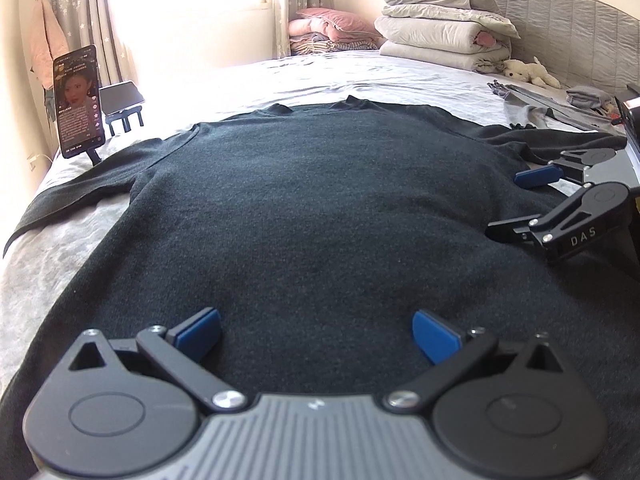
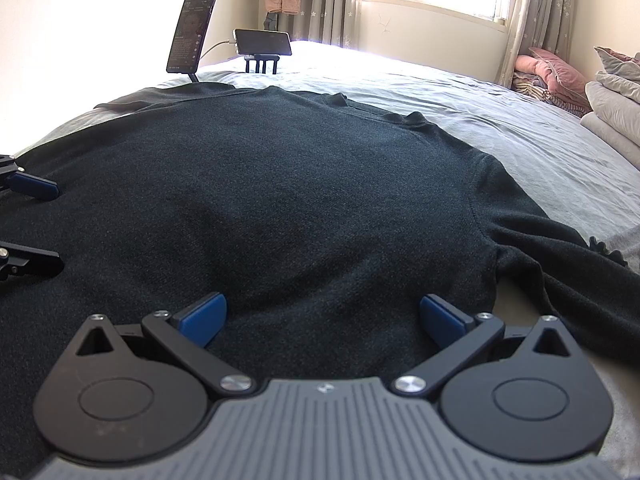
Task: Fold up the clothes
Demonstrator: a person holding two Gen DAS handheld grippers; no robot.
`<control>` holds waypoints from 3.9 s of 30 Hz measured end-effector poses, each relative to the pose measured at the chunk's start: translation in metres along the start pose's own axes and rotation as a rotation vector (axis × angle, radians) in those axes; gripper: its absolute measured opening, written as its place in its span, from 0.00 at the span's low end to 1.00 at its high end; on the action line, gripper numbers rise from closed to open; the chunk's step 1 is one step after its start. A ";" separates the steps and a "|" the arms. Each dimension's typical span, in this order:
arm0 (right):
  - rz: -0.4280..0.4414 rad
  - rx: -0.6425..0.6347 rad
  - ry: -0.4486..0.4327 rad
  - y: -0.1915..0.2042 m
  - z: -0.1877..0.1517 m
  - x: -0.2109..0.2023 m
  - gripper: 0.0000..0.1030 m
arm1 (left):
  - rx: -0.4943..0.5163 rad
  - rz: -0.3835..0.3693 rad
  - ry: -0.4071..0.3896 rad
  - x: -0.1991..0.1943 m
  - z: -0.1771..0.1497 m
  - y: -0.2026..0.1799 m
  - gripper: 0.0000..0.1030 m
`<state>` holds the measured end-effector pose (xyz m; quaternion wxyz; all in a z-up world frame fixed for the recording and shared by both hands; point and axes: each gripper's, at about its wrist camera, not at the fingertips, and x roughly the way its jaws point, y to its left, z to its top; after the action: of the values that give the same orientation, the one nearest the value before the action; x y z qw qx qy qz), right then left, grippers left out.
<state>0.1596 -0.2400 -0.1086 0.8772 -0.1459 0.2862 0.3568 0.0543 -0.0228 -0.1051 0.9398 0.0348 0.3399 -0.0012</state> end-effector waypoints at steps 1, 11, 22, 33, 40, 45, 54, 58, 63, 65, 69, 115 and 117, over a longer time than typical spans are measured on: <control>0.000 0.000 0.000 0.000 0.000 0.000 1.00 | -0.001 0.000 -0.001 0.000 0.000 0.000 1.00; 0.000 0.000 0.001 0.000 0.000 -0.001 1.00 | 0.101 0.106 -0.040 -0.005 -0.002 -0.020 1.00; -0.001 -0.001 0.002 0.001 0.000 -0.002 1.00 | -0.007 0.030 0.012 0.001 0.001 -0.002 1.00; -0.001 0.000 0.001 0.002 0.001 -0.002 1.00 | -0.074 0.122 0.081 -0.006 0.006 -0.012 1.00; -0.001 0.000 0.001 0.002 0.001 -0.002 1.00 | -0.147 0.206 0.157 -0.015 0.021 -0.041 1.00; -0.001 0.000 0.001 0.002 0.000 -0.002 1.00 | -0.165 0.245 0.155 -0.020 0.018 -0.032 1.00; -0.002 -0.003 0.001 0.002 0.000 -0.002 1.00 | -0.235 0.157 0.070 -0.032 0.045 -0.018 1.00; 0.001 0.001 -0.001 0.001 0.000 -0.002 1.00 | -0.195 0.105 0.050 -0.002 0.073 -0.032 1.00; 0.005 -0.003 0.010 0.000 0.003 -0.002 1.00 | -0.222 0.010 0.033 0.047 0.108 -0.046 0.99; 0.020 -0.032 0.012 -0.002 0.005 -0.008 1.00 | -0.245 -0.022 0.043 0.069 0.122 -0.055 0.99; 0.077 -0.095 0.038 -0.022 0.002 -0.031 1.00 | -0.224 -0.076 0.051 0.094 0.142 -0.075 0.91; 0.154 0.337 0.234 -0.290 0.044 -0.020 0.49 | 0.066 -0.045 0.242 0.248 0.259 -0.250 0.00; 0.159 0.338 0.258 -0.288 0.045 -0.004 0.45 | 0.032 -0.059 0.196 0.245 0.257 -0.247 0.00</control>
<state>0.3795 -0.4241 -0.0553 0.8143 -0.0184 0.4624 0.3504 0.4005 -0.2813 -0.0804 0.9010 0.0398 0.4308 -0.0310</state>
